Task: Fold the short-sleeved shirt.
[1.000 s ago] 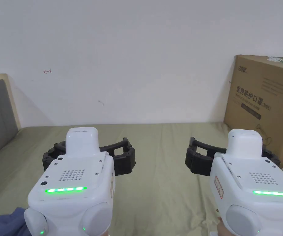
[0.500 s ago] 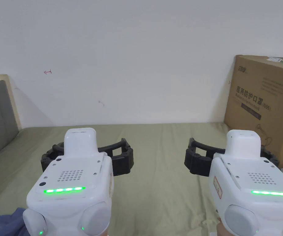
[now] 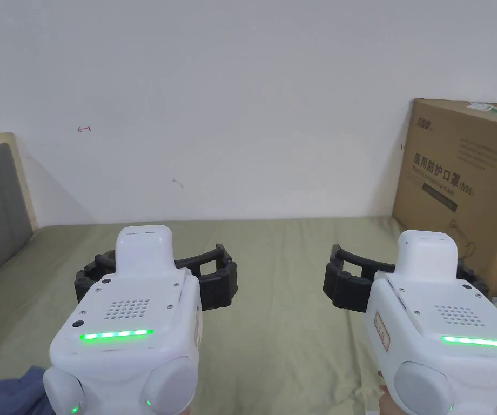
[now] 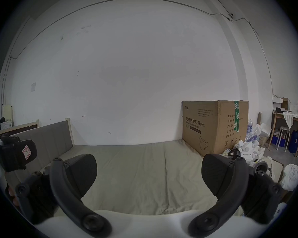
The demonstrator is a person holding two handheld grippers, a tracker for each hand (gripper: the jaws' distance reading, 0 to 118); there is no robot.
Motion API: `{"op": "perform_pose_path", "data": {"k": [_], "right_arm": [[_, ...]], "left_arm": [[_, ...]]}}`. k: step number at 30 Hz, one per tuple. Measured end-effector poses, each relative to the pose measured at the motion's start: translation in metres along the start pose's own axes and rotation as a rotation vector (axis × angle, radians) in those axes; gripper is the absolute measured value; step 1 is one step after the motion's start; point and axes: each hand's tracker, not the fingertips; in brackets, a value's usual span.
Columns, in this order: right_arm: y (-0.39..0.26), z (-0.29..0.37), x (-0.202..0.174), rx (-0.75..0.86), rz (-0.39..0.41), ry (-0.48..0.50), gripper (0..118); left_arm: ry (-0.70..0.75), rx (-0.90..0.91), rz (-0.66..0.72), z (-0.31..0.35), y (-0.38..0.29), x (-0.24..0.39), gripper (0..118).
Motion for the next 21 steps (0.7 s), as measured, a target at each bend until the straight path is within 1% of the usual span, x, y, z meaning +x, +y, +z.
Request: {"op": "perform_pose_path", "data": {"k": [21], "right_arm": [[-0.0036,0.0007,-0.0003,-0.008,0.008,-0.004,118]], "left_arm": [[-0.010,-0.017,0.007,-0.0014,-0.0055,0.0003,118]]}}
